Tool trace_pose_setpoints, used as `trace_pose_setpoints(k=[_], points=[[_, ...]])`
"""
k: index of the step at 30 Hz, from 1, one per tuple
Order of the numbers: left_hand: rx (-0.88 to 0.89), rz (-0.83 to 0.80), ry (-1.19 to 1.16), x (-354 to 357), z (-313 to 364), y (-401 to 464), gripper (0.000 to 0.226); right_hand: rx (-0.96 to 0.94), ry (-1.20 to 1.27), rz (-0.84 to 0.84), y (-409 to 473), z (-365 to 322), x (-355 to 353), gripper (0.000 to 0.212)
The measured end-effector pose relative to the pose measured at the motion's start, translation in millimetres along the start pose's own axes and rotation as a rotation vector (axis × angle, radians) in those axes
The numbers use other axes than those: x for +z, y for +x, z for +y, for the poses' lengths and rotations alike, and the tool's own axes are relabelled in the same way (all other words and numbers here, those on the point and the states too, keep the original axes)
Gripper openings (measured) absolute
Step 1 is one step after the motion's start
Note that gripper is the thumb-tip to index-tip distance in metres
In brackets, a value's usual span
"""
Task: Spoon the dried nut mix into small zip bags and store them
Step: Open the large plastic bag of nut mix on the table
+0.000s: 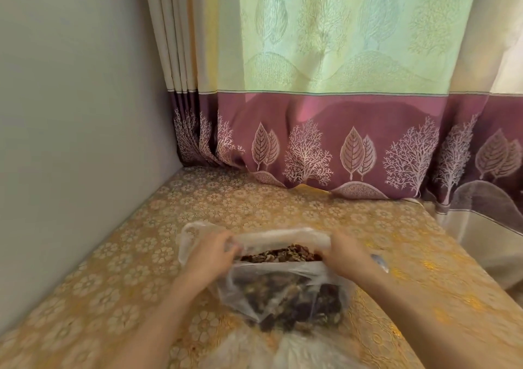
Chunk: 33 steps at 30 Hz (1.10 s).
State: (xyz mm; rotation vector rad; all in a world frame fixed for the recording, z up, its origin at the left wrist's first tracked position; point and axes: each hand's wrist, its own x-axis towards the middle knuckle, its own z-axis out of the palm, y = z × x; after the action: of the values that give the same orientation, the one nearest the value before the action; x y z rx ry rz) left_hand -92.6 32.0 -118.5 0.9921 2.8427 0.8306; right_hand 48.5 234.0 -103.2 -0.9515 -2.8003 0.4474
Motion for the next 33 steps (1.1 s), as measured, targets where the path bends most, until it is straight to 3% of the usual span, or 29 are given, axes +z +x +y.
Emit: trace_pose_setpoints(k=[1, 3, 5, 7, 9, 13, 16, 19, 22, 24, 26, 29, 31, 33], points=[[-0.020, 0.019, -0.067, -4, -1, 2, 0.016, 0.032, 0.125, -0.009, 3, 4, 0, 0.024], [-0.126, 0.034, -0.241, -17, -6, 9, 0.029, 0.141, 0.536, -0.113, 11, 11, -4, 0.020], [-0.337, -0.050, -0.692, -31, -12, 18, 0.033, 0.268, 0.992, -0.311, 20, 17, -13, 0.007], [-0.509, -0.210, -1.185, -41, -15, 25, 0.024, 0.350, 1.292, -0.538, 28, 21, -19, 0.015], [-0.568, -0.300, -1.451, -46, -20, 33, 0.025, 0.371, 1.422, -0.618, 38, 20, -23, 0.025], [-0.576, -0.310, -1.660, -52, -33, 48, 0.036, 0.347, 1.556, -0.599, 57, 12, -20, 0.036], [-0.647, -0.307, -1.785, -49, -45, 57, 0.038, 0.397, 1.551, -0.535, 72, 11, -13, 0.026], [-0.729, -0.267, -1.688, -38, -54, 59, 0.030, 0.425, 1.420, -0.446, 80, 9, -5, 0.018], [-0.761, -0.176, -1.450, -33, -59, 52, 0.011, 0.333, 1.115, -0.199, 76, 6, -1, 0.018], [-0.641, -0.089, -1.234, -37, -56, 45, 0.013, 0.177, 0.836, -0.024, 71, 5, -4, 0.014], [-0.482, 0.116, -0.856, -43, -49, 39, 0.021, 0.004, 0.586, 0.158, 68, 8, -6, 0.018], [-0.095, 0.387, -0.450, -52, -30, 29, 0.021, -0.281, 0.436, 0.364, 55, 5, -15, 0.016], [0.105, 0.317, -0.344, -55, -15, 24, 0.015, -0.465, 0.371, 0.311, 45, 4, -20, 0.019], [0.197, 0.031, -0.243, -50, 1, 17, 0.025, -0.534, 0.241, 0.071, 37, 4, -21, 0.034]])
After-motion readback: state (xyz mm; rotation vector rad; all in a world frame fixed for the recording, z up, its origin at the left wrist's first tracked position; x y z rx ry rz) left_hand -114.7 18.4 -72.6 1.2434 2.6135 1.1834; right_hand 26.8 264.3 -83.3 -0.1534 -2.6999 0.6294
